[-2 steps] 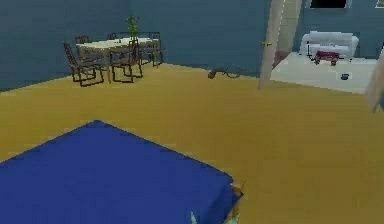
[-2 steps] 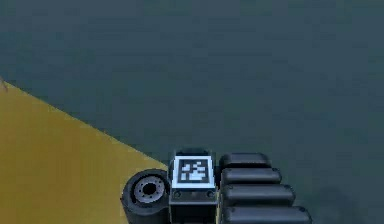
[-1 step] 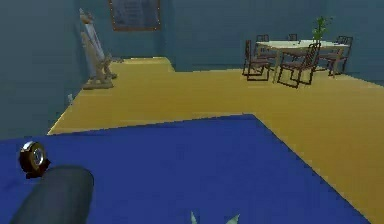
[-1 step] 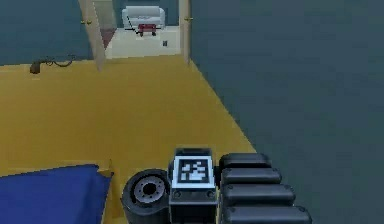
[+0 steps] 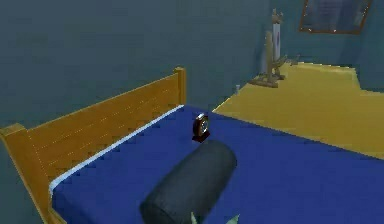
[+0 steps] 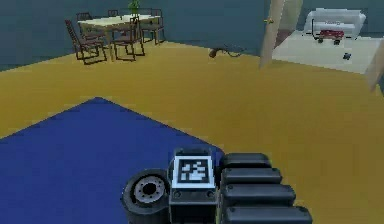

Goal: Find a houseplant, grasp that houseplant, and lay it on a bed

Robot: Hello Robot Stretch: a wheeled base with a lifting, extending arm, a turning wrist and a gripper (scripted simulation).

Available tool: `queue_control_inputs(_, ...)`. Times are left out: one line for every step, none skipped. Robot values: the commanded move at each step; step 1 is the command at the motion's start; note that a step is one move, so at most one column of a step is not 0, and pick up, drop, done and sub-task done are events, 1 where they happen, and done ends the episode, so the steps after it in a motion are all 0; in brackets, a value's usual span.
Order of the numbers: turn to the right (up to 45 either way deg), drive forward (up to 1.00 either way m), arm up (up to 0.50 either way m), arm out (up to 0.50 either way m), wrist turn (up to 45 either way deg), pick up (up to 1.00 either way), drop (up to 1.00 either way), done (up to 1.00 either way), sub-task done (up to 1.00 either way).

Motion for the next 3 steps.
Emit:
queue_control_inputs(-36.0,0.00,0.00,0.00,0.0,0.00,0.00,0.00,0.00)
queue_control_inputs(0.0,0.00,0.00,0.48,0.0,0.00,0.00,0.00,0.00)
queue_control_inputs(0.0,0.00,0.00,0.00,39.0,0.00,0.00,0.00,0.00)
